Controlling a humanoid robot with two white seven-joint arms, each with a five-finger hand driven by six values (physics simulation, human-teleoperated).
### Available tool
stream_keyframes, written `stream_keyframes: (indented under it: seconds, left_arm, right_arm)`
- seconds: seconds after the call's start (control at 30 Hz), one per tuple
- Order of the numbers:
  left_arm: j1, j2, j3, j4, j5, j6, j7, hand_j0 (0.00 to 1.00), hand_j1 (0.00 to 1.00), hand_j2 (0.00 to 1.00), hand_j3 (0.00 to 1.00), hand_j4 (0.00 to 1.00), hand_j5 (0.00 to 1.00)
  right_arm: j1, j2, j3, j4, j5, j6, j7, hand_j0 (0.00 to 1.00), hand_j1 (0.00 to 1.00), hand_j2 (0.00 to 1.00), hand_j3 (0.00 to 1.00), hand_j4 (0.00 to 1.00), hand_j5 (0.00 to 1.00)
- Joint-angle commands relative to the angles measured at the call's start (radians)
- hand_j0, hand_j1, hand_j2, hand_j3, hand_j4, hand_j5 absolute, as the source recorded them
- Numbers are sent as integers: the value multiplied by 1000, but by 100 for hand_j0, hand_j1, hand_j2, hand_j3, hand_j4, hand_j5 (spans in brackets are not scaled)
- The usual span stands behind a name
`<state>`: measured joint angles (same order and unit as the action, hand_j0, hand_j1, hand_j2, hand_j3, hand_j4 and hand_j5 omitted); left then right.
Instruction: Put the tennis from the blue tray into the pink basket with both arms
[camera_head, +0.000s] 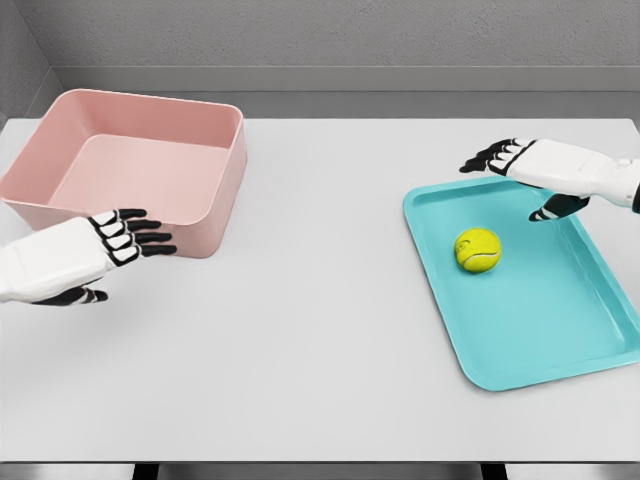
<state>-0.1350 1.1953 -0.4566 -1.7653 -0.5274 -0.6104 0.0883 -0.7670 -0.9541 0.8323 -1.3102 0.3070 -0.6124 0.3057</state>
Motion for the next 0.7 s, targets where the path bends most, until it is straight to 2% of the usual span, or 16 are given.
stream_keyframes:
  seconds: [0.0, 0.13, 0.23, 0.37, 0.4, 0.43, 0.67]
  left_arm:
    - [0, 3, -13, 0, -16, 0, 2, 100, 100, 100, 100, 100, 100]
    - [5, 3, -37, 0, -19, 0, 1, 100, 100, 100, 100, 100, 100]
    - [3, 3, -56, 0, -19, 0, 1, 100, 100, 100, 100, 100, 100]
    - [3, 13, -70, 0, -17, 0, 1, 100, 100, 100, 100, 100, 100]
    - [3, 18, -74, 0, -19, 0, 1, 100, 100, 100, 100, 100, 100]
    - [3, 20, -74, 0, -19, 0, 1, 100, 100, 100, 100, 100, 100]
    - [0, 21, -73, 0, -20, 0, 1, 100, 100, 100, 100, 100, 100]
  right_arm:
    - [0, -12, 8, -9, -8, 1, -7, 100, 100, 100, 100, 100, 100]
    - [-3, -68, 33, -7, -9, 1, -19, 100, 100, 100, 100, 100, 100]
    - [-5, -74, 47, -20, -8, 1, -20, 100, 100, 100, 100, 100, 100]
    - [-2, -68, 90, -47, -8, 1, -5, 100, 100, 100, 100, 100, 100]
    - [-3, -64, 96, -66, -8, 1, 18, 100, 100, 100, 100, 100, 100]
    - [-3, -61, 94, -83, -9, 1, 85, 100, 100, 100, 100, 100, 100]
    - [-3, -6, 100, -78, -11, 1, 93, 100, 100, 100, 100, 100, 100]
